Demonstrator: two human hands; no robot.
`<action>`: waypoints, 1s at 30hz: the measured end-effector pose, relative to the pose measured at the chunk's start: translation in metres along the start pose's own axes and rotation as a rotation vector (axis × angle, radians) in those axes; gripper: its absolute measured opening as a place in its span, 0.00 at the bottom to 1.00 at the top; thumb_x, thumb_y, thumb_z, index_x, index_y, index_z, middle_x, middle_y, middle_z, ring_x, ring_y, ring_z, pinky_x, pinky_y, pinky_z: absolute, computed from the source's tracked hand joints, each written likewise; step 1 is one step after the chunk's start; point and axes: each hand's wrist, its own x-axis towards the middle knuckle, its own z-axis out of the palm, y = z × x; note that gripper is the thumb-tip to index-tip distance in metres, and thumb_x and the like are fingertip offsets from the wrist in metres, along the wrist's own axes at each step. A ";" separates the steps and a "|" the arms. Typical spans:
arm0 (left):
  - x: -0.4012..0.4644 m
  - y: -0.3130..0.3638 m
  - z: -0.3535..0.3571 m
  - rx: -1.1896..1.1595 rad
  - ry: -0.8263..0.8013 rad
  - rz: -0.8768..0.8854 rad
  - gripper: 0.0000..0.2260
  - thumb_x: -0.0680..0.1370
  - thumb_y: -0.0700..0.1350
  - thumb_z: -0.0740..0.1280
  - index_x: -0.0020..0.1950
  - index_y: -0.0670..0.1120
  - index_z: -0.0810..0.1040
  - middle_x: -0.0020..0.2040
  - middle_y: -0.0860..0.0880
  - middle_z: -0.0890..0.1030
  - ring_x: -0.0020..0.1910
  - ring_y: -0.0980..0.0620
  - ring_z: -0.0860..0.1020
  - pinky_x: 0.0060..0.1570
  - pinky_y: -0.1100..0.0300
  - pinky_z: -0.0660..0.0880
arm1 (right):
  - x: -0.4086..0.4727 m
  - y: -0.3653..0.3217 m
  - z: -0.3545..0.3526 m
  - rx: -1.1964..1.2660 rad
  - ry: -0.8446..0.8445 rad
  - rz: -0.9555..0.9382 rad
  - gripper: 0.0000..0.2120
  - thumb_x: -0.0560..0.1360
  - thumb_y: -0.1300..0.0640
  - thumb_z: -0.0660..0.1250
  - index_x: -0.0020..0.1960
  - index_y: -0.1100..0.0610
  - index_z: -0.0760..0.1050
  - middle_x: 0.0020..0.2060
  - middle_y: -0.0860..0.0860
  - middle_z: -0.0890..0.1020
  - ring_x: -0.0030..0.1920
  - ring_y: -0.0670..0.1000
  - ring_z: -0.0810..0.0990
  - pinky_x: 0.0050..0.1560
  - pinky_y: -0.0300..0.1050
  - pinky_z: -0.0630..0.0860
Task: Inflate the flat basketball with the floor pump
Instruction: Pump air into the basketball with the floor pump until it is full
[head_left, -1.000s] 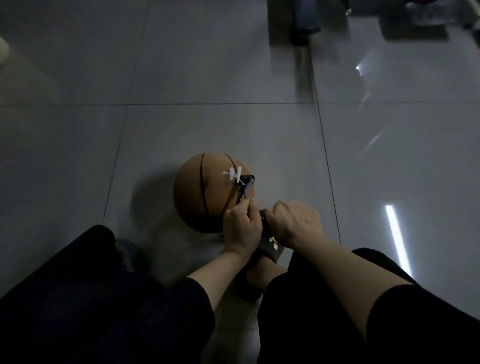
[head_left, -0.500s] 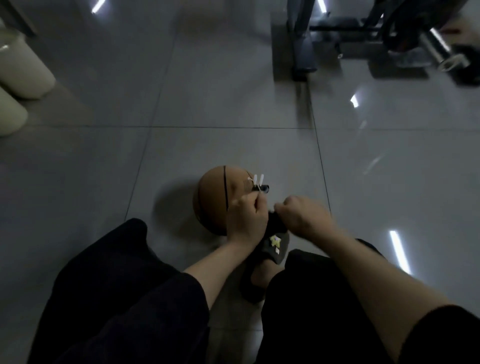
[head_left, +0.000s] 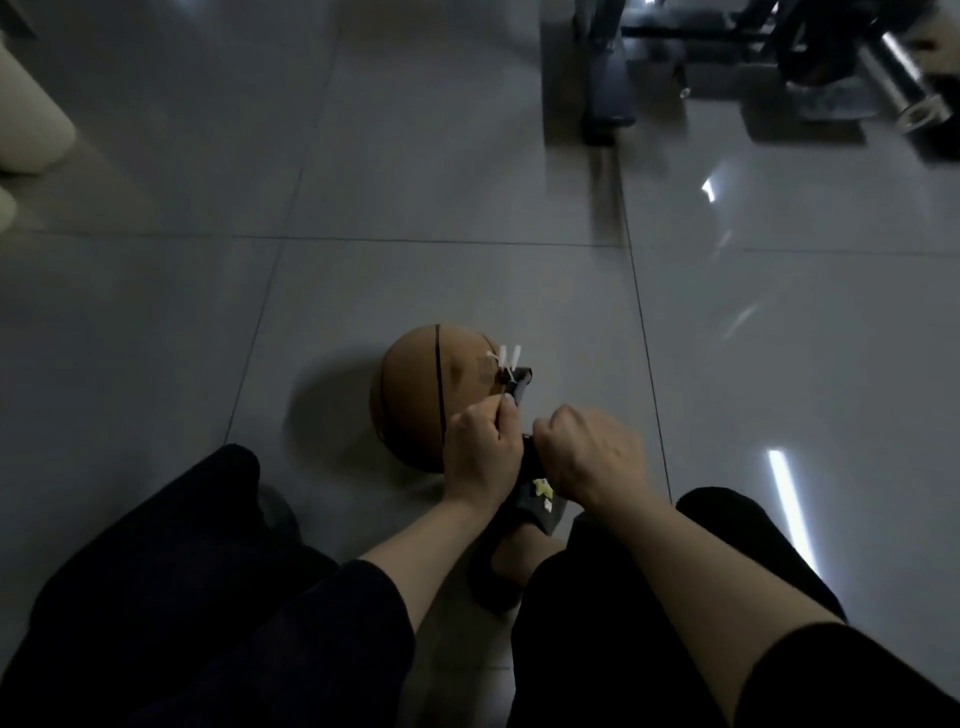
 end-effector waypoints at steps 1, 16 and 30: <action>0.003 -0.004 0.004 -0.003 -0.001 -0.005 0.21 0.80 0.42 0.56 0.27 0.51 0.59 0.23 0.54 0.64 0.21 0.57 0.63 0.25 0.63 0.55 | 0.005 0.002 0.001 -0.027 0.002 -0.017 0.07 0.78 0.56 0.56 0.45 0.58 0.61 0.35 0.52 0.69 0.33 0.54 0.69 0.29 0.43 0.63; 0.004 -0.044 0.024 0.036 0.015 -0.069 0.16 0.78 0.44 0.55 0.30 0.46 0.63 0.25 0.48 0.68 0.24 0.48 0.66 0.28 0.58 0.57 | 0.036 0.003 0.037 0.000 -0.035 0.015 0.12 0.77 0.54 0.54 0.38 0.55 0.70 0.35 0.52 0.74 0.32 0.53 0.70 0.26 0.43 0.60; 0.015 0.094 -0.037 -0.026 -0.019 0.198 0.20 0.79 0.45 0.57 0.26 0.50 0.59 0.23 0.54 0.62 0.23 0.56 0.62 0.26 0.59 0.57 | -0.032 0.025 -0.093 0.455 0.119 0.125 0.19 0.76 0.47 0.56 0.38 0.59 0.74 0.37 0.58 0.80 0.39 0.60 0.79 0.45 0.57 0.78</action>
